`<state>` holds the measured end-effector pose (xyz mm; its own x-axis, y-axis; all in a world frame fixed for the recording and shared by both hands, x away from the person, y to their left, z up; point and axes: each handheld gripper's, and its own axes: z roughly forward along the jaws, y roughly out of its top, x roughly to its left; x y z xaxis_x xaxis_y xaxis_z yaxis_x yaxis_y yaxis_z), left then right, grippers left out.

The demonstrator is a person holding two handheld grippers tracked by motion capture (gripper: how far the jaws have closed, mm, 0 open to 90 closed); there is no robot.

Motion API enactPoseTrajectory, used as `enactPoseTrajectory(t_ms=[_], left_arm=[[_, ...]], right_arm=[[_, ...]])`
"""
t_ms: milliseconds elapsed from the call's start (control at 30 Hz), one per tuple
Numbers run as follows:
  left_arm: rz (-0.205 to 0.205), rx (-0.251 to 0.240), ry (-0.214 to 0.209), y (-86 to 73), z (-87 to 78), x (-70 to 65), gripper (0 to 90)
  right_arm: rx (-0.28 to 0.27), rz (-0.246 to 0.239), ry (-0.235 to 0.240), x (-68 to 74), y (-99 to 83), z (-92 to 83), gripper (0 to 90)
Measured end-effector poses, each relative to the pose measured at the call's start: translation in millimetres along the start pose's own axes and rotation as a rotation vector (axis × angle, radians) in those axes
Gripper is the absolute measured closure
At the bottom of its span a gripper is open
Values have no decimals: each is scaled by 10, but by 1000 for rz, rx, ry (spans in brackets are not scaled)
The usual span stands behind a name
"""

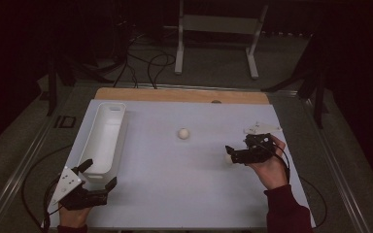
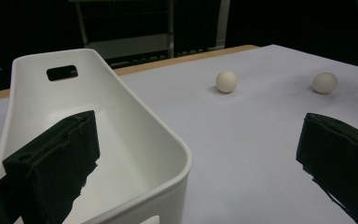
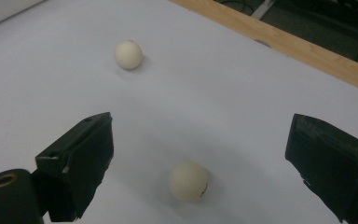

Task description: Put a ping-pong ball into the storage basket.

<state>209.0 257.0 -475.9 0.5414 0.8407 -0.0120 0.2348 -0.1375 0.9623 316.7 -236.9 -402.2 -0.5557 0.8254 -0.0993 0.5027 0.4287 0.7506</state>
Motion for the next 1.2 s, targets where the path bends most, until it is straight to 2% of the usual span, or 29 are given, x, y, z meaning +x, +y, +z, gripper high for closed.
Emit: enactPoseTrajectory(t_ms=[200, 1200], left_arm=[[-1, 0, 0, -1, 1, -1, 0], [-2, -2, 1, 0, -3, 3, 0]], right_arm=[[29, -11, 7, -4, 1, 51, 72], [121, 0, 35, -75, 20, 214, 72]])
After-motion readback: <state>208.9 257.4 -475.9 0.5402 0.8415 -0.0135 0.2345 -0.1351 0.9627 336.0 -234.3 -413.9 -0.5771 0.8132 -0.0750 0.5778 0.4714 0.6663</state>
